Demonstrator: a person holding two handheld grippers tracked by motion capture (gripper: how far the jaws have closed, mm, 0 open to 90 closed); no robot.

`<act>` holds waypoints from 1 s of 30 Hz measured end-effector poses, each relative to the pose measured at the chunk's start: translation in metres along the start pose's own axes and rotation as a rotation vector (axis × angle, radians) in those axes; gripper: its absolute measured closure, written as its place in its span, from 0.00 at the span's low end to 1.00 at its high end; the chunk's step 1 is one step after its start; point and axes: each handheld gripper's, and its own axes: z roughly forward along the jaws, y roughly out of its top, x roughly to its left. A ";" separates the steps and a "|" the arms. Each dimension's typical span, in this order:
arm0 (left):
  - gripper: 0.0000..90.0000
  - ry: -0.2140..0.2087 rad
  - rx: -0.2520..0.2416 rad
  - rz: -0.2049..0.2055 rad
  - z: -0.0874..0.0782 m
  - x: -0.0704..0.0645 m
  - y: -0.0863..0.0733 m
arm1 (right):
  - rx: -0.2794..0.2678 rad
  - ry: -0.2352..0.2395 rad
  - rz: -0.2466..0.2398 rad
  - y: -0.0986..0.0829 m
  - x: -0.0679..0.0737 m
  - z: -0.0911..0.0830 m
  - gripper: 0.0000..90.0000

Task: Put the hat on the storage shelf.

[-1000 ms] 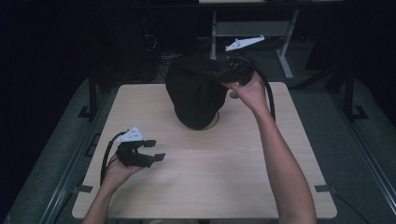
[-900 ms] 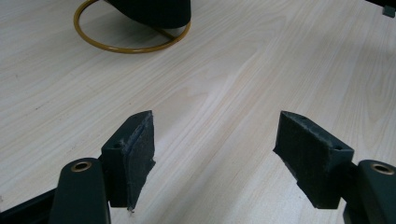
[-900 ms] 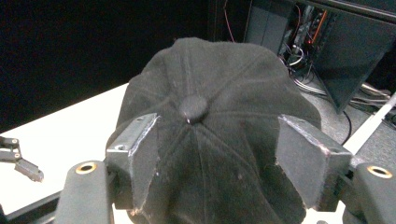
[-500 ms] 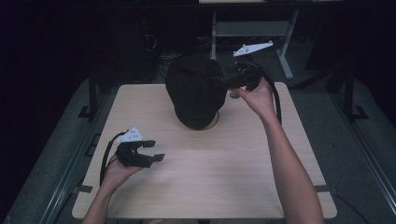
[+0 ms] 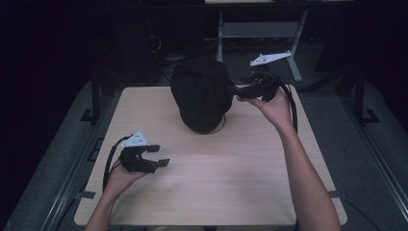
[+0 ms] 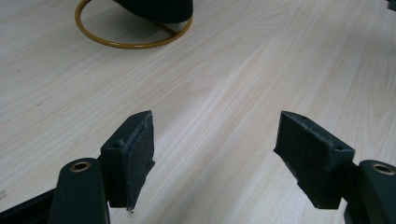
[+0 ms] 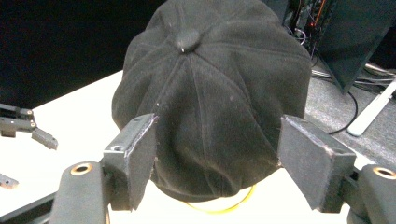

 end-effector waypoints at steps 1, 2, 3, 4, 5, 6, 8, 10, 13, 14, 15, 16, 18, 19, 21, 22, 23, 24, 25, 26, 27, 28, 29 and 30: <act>0.30 0.001 -0.001 0.000 0.000 0.000 0.000 | 0.000 -0.001 0.001 -0.002 0.000 -0.001 0.31; 0.30 0.002 0.000 0.003 0.000 0.000 0.000 | 0.006 0.002 0.006 -0.003 -0.001 -0.002 0.31; 0.30 0.003 0.000 0.003 0.000 0.000 0.000 | 0.007 0.002 0.011 -0.004 -0.001 -0.003 0.30; 0.30 0.003 0.000 0.002 -0.001 0.000 0.000 | 0.005 -0.001 0.012 -0.005 -0.001 -0.004 0.30; 0.30 0.004 0.001 0.002 -0.001 0.001 0.000 | 0.004 -0.001 0.010 -0.007 -0.001 -0.005 0.30; 0.30 0.004 0.001 0.002 -0.001 0.001 0.000 | 0.005 -0.002 0.015 -0.008 -0.001 -0.005 0.30; 0.30 0.005 0.001 0.001 -0.001 0.001 -0.001 | 0.008 -0.002 0.016 -0.012 -0.002 -0.007 0.30; 0.30 0.005 0.001 0.001 -0.001 0.001 -0.001 | 0.010 -0.003 0.019 -0.016 -0.003 -0.009 0.30; 0.30 0.005 0.002 0.000 0.000 0.001 -0.001 | 0.006 0.001 0.027 -0.022 -0.004 -0.013 0.30; 0.30 0.005 0.001 0.000 0.000 0.000 -0.001 | 0.007 -0.001 0.028 -0.024 -0.004 -0.014 0.30; 0.30 0.006 0.001 0.001 -0.001 0.001 -0.001 | 0.010 -0.001 0.034 -0.026 -0.004 -0.015 0.30; 0.30 0.006 0.001 0.001 -0.001 0.001 -0.001 | 0.009 -0.002 0.040 -0.028 -0.005 -0.016 0.30; 0.30 0.006 0.003 0.000 0.000 0.000 -0.001 | 0.014 0.000 0.045 -0.033 -0.006 -0.018 0.30; 0.30 0.006 0.005 0.003 0.000 0.001 -0.001 | 0.011 -0.001 0.049 -0.035 -0.006 -0.019 0.30; 0.30 0.006 0.007 0.003 0.000 0.000 -0.001 | 0.013 -0.003 0.048 -0.038 -0.007 -0.021 0.30; 0.30 0.005 0.007 0.004 0.000 0.001 -0.001 | 0.013 -0.004 0.054 -0.040 -0.007 -0.022 0.30; 0.30 0.005 0.008 0.004 0.000 0.001 -0.001 | 0.012 -0.005 0.052 -0.042 -0.008 -0.023 0.30; 0.30 0.005 0.009 0.005 0.000 0.001 -0.001 | 0.014 -0.005 0.054 -0.043 -0.008 -0.024 0.30; 0.30 0.006 0.010 0.005 0.000 0.001 -0.001 | 0.018 -0.002 0.063 -0.045 -0.008 -0.025 0.30; 0.30 0.008 0.011 0.007 0.000 0.001 -0.001 | 0.018 -0.003 0.061 -0.046 -0.009 -0.026 0.30; 0.30 0.009 0.011 0.007 0.000 0.001 -0.001 | 0.017 -0.006 0.059 -0.047 -0.009 -0.026 0.30; 0.30 0.010 0.012 0.008 0.000 0.001 -0.002 | 0.019 -0.006 0.066 -0.048 -0.008 -0.027 0.30; 0.30 0.011 0.012 0.008 0.000 0.001 -0.002 | 0.020 -0.005 0.064 -0.050 -0.009 -0.028 0.30; 0.30 0.011 0.012 0.007 0.000 0.001 -0.002 | 0.019 -0.004 0.064 -0.052 -0.009 -0.029 0.30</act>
